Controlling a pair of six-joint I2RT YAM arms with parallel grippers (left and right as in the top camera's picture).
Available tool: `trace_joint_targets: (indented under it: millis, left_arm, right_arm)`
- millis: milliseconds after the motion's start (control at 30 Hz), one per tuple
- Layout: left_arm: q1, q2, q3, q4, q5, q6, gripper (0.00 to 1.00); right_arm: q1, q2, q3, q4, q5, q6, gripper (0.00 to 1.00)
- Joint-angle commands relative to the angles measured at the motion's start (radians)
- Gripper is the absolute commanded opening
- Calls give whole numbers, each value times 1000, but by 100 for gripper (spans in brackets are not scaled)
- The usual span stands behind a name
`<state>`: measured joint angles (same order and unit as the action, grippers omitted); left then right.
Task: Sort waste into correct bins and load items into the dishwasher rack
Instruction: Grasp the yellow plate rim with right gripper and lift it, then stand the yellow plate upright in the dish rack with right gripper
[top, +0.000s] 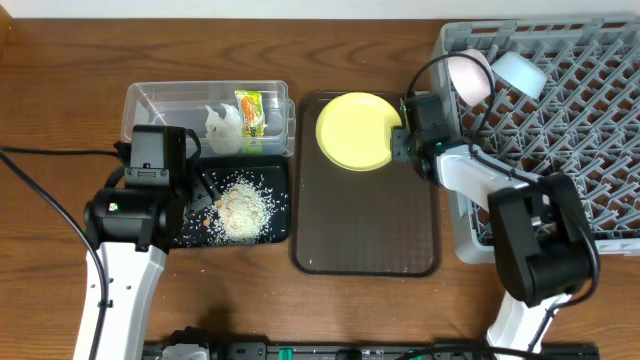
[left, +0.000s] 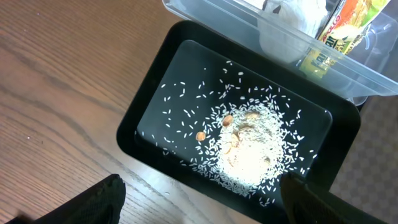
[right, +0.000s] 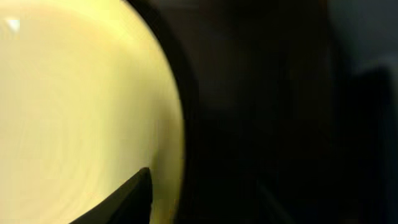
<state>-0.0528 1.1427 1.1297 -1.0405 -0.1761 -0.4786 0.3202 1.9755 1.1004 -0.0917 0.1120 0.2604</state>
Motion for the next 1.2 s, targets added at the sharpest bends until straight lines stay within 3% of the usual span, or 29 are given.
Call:
trace_joint_targets:
  millis: [0,367,733,1000,1167]
  left_arm:
    - [5,0,4,-3,-16,-13,83]
    - [5,0,4,-3,-16,-13,83]
    - [5,0,4,-3,-16,-13,83]
    - [5,0,4,-2,-16,-13,83]
    - [5,0,4,-2,-16,-14,83]
  right_arm:
    - [25,27,8,-16,-13,24,42]
    - [45,-8,10,-111,-11,61,1]
    - [-64,-430,13,-248,112,-79,1]
    - [-227,-680,13,-246,358,-373,1]
    - [-286,-701,13,-243,504,-573,1]
